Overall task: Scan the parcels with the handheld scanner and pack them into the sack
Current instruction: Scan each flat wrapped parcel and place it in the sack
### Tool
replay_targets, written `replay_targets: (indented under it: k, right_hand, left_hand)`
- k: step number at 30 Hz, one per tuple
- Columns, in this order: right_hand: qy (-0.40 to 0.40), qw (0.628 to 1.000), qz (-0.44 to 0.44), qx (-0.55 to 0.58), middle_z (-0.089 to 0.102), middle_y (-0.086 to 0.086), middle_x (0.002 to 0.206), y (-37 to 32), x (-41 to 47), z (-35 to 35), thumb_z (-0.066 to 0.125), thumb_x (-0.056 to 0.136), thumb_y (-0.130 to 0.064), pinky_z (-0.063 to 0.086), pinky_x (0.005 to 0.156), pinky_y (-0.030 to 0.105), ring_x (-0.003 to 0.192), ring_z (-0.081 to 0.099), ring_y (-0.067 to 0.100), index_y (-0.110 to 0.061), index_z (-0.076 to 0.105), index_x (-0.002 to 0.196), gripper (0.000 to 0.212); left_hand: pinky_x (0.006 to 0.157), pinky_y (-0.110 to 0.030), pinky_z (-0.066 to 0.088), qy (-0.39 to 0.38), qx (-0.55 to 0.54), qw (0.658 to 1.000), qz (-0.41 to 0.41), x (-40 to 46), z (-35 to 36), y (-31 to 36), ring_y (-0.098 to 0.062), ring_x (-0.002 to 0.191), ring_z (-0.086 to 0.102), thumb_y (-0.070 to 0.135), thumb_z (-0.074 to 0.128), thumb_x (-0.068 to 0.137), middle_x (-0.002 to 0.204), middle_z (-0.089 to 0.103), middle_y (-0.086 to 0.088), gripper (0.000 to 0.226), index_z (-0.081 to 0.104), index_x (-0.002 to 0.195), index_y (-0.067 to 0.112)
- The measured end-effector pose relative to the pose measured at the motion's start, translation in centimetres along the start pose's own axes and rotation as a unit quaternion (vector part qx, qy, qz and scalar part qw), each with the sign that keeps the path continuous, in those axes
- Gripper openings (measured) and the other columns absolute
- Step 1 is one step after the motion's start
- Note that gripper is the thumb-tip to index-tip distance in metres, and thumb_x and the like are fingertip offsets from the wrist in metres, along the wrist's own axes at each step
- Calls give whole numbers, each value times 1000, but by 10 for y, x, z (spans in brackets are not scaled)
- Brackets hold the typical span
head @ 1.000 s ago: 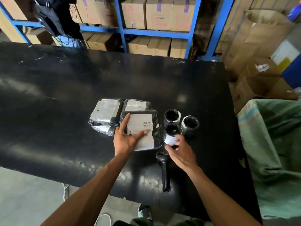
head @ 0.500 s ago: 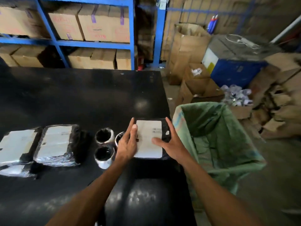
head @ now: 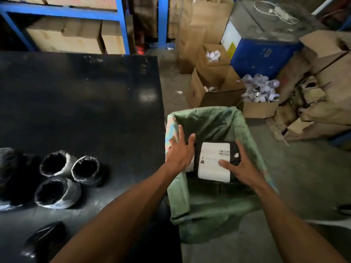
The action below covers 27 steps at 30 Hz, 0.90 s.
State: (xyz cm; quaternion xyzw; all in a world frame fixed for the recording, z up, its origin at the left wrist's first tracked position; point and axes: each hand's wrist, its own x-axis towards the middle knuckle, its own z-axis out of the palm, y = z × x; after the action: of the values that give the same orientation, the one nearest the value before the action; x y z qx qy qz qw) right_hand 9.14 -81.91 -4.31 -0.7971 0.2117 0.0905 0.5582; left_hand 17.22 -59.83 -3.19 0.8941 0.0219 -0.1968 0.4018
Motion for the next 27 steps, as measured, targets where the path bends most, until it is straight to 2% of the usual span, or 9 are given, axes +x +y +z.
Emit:
replay_targets:
  k: [4, 8, 10, 13, 15, 20, 22, 24, 27]
  right_hand:
    - [-122, 988, 79, -58, 47, 1, 148, 55, 32, 19, 83, 84, -11, 51, 92, 21, 126, 53, 15, -26, 9, 164, 110]
    - [-227, 959, 120, -119, 42, 0, 152, 88, 63, 49, 84, 84, -16, 39, 99, 21, 125, 45, 12, -24, 10, 164, 110]
    - [-236, 956, 123, -126, 44, -3, 146, 101, 73, 64, 85, 84, -19, 38, 96, 19, 124, 43, 12, -24, 13, 163, 107]
    - [-201, 967, 141, -63, 46, -3, 148, 125, 77, 83, 87, 81, -16, 43, 100, 32, 128, 49, 16, -24, 16, 162, 107]
    - [-184, 971, 147, -48, 44, -4, 146, 141, 77, 92, 86, 81, -11, 43, 100, 33, 130, 47, 16, -22, 15, 162, 108]
    - [-208, 962, 145, -100, 40, 7, 150, 167, 70, 103, 78, 86, 1, 44, 103, 33, 130, 48, 20, -10, -3, 159, 110]
    - [-224, 954, 142, -142, 37, 16, 155, 174, 74, 108, 78, 88, -6, 40, 110, 38, 138, 47, 30, -10, -13, 158, 116]
    - [-237, 934, 175, -204, 20, 19, 164, 172, 80, 114, 80, 88, -26, 35, 116, 44, 146, 36, 38, -21, -18, 160, 122]
    - [-310, 880, 185, -309, -31, 18, 164, 164, 82, 121, 82, 79, -55, 21, 124, 52, 157, -1, 40, -34, -29, 156, 137]
  left_hand:
    - [95, -52, 46, 61, 94, 994, -1, 16, 19, 0, -48, 116, 56, 61, 23, 103, 145, 43, -27, 74, -2, 162, 24]
    - [80, -50, 52, 95, 138, 986, -1, 23, 24, -12, -45, 100, 64, 61, 24, 102, 126, 56, -26, 75, -5, 161, 24]
    - [77, -50, 53, 102, 148, 984, 0, 26, 24, -15, -43, 95, 65, 61, 23, 102, 121, 58, -26, 75, -6, 161, 25]
    - [71, -48, 53, 118, 150, 982, 10, 29, 27, -19, -42, 92, 65, 62, 22, 101, 118, 58, -26, 75, -2, 162, 24]
    - [67, -46, 52, 130, 159, 978, 16, 31, 29, -20, -42, 88, 65, 61, 24, 101, 115, 59, -26, 76, -1, 162, 23]
    - [59, -39, 40, 144, 177, 973, 17, 32, 32, -17, -42, 81, 64, 58, 28, 102, 109, 60, -26, 76, 2, 162, 20]
    - [58, -38, 37, 154, 175, 972, 20, 30, 34, -16, -42, 77, 64, 57, 29, 102, 104, 61, -27, 76, 3, 162, 20]
    - [58, -38, 38, 161, 168, 972, 23, 30, 35, -15, -41, 73, 63, 55, 34, 103, 99, 61, -26, 76, 4, 162, 19]
    - [58, -38, 40, 162, 175, 971, 23, 31, 36, -16, -38, 70, 62, 54, 35, 104, 95, 61, -23, 77, 0, 162, 18]
